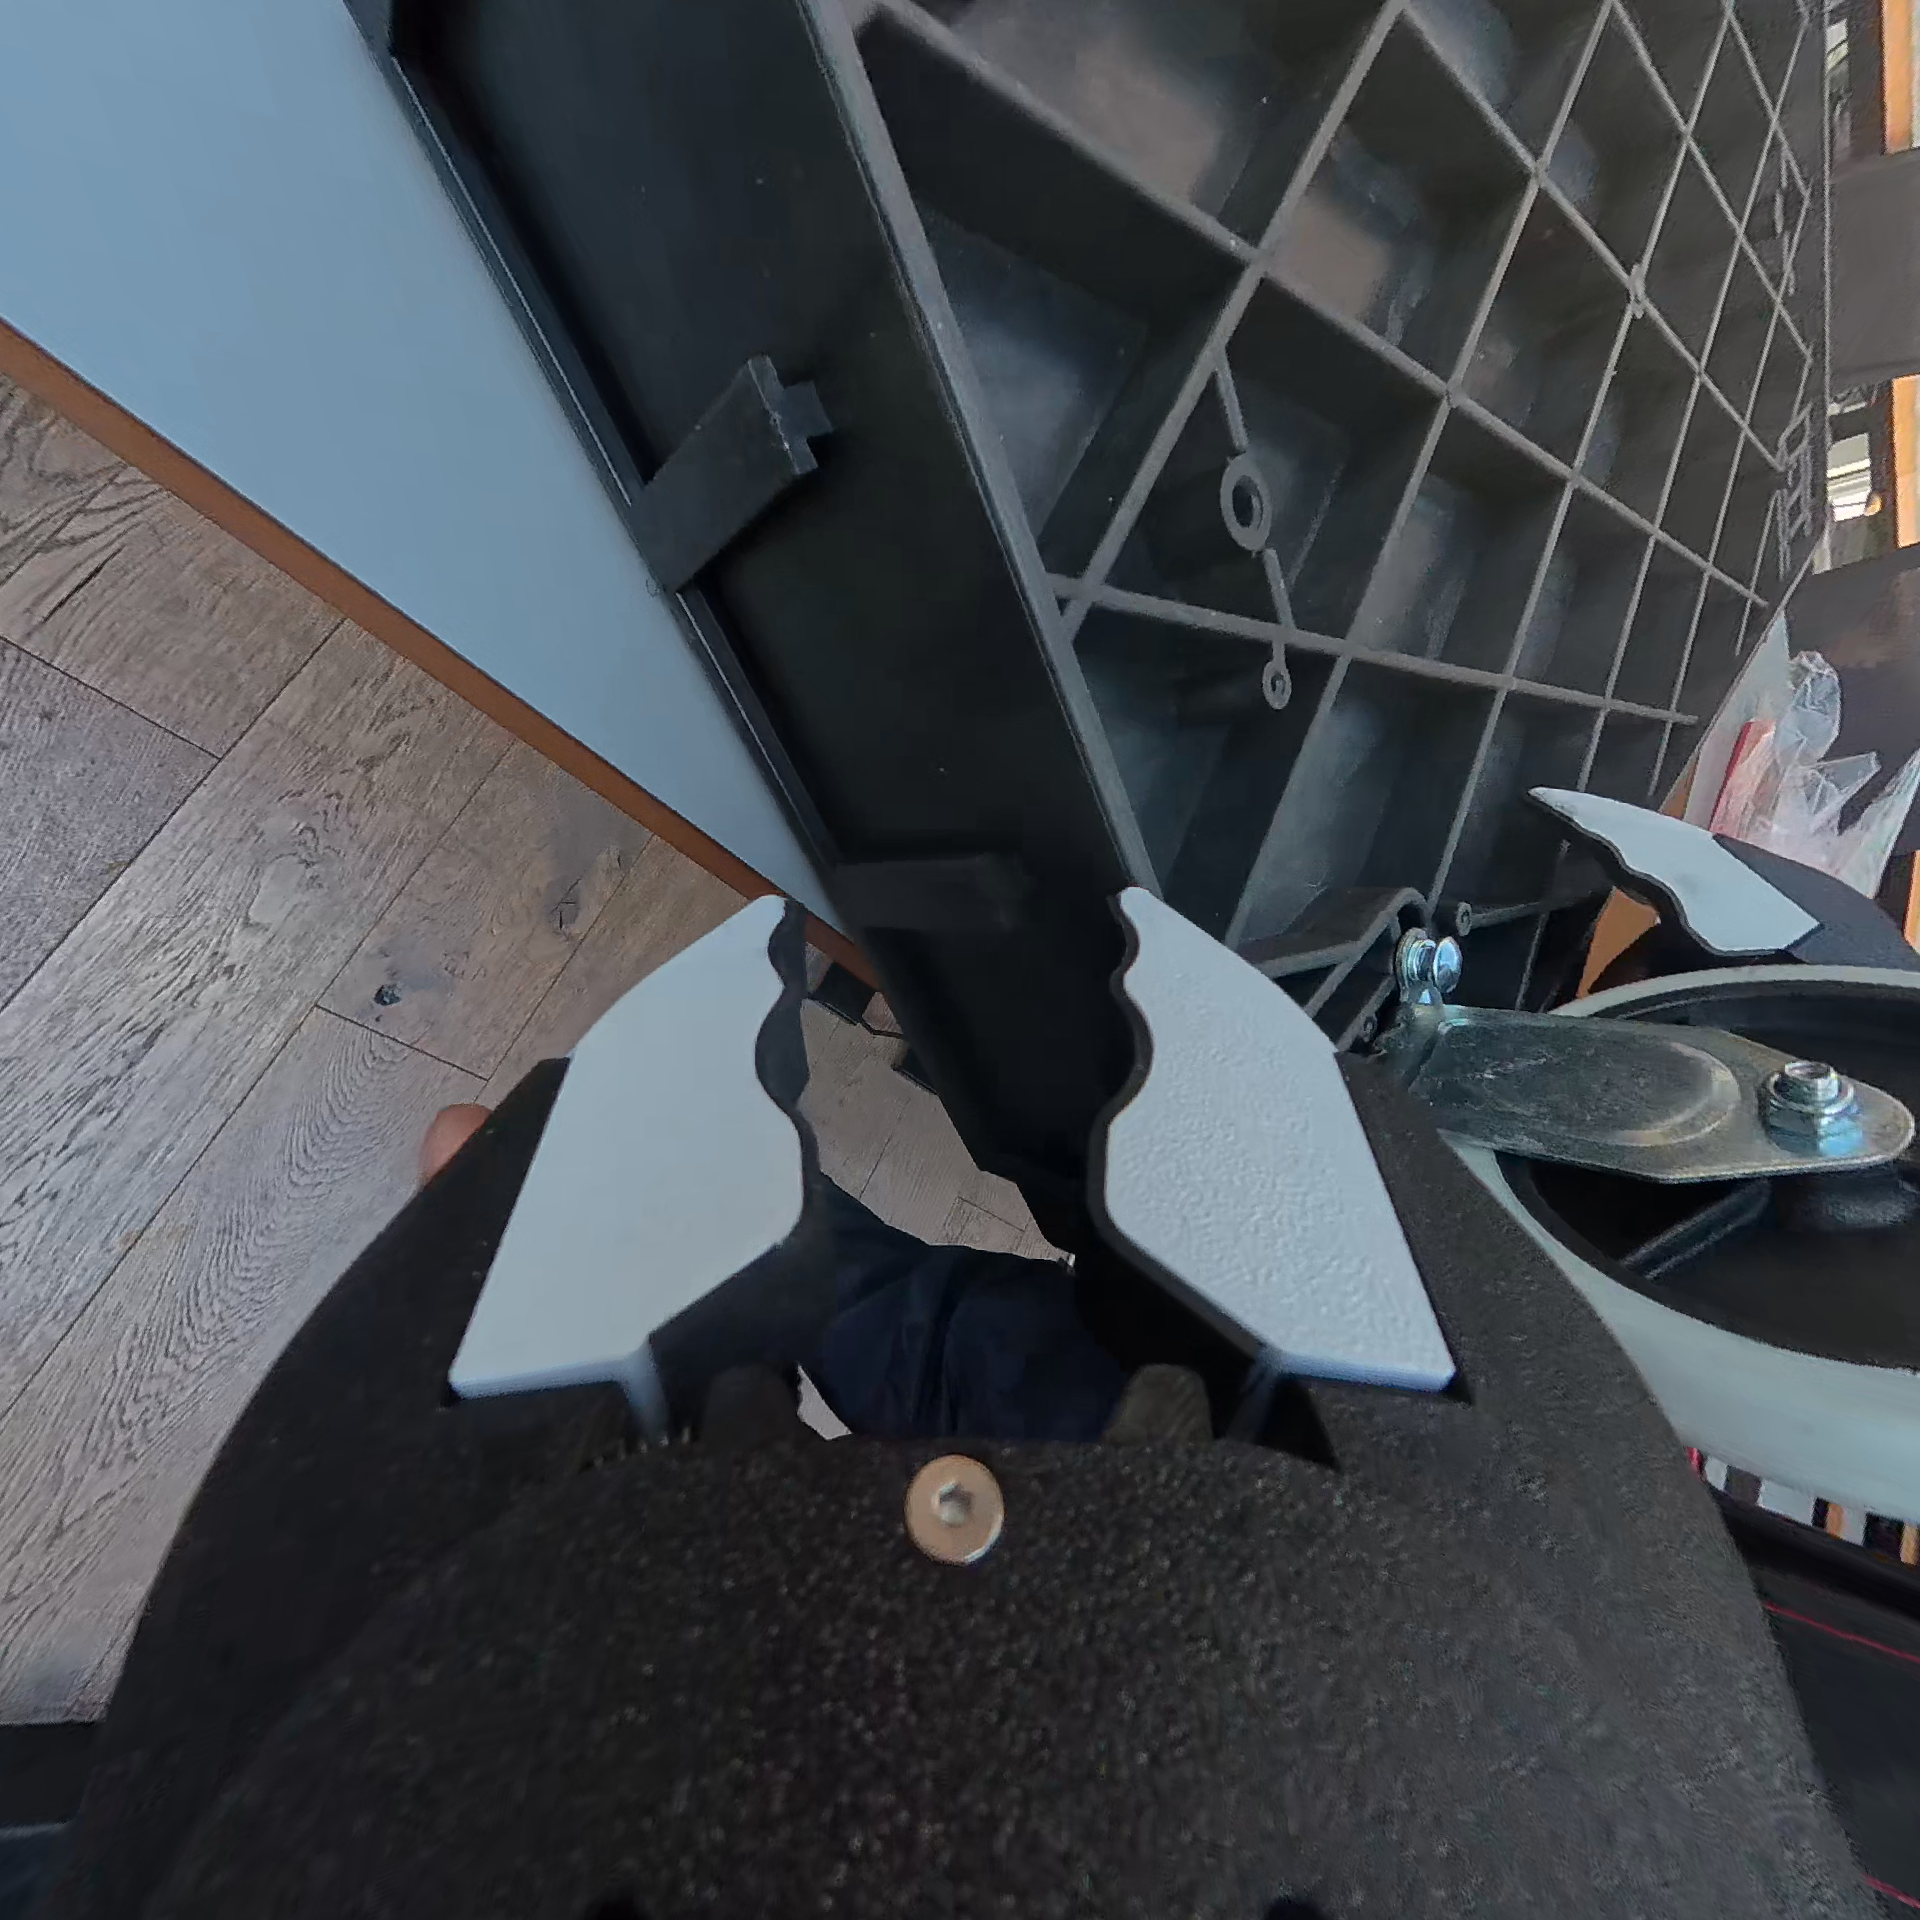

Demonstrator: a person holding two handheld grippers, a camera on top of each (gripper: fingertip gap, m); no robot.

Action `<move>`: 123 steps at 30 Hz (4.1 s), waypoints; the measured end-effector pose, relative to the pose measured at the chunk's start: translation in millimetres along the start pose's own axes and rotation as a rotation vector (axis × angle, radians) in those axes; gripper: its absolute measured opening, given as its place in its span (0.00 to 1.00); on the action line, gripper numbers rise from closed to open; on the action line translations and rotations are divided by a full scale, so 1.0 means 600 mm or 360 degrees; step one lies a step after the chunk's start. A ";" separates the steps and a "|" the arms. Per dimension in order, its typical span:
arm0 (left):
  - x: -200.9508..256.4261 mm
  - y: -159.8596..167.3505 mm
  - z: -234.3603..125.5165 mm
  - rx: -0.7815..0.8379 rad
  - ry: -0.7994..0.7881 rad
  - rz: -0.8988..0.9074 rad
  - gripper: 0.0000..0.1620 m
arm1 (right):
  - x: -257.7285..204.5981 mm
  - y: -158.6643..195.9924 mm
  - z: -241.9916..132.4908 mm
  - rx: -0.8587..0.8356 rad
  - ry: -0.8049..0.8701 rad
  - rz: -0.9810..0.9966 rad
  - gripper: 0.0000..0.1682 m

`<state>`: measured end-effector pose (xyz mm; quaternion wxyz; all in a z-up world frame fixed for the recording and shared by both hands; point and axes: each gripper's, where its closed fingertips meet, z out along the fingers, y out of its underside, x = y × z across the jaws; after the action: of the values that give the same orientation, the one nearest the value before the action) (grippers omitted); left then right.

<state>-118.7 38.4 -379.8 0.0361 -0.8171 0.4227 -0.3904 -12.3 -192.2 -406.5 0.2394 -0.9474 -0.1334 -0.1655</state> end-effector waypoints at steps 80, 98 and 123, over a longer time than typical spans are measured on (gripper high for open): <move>0.151 0.020 -0.071 -0.1318 -0.0228 0.2008 0.20 | -0.023 -0.008 -0.063 0.0439 -0.0025 0.0443 0.45; 0.178 0.036 -0.093 -0.0444 -0.0047 0.1376 0.50 | -0.094 0.063 -0.093 0.0283 -0.0164 0.0453 0.44; -0.096 0.433 -0.078 -0.1146 -0.0270 0.0562 0.42 | -0.192 0.129 -0.090 -0.0077 -0.0184 0.0789 0.41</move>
<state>-341.5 -73.9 -483.5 -0.1509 -0.7218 0.6615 -0.1366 -104.7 -304.9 -437.1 0.2418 -0.9645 0.0937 -0.0504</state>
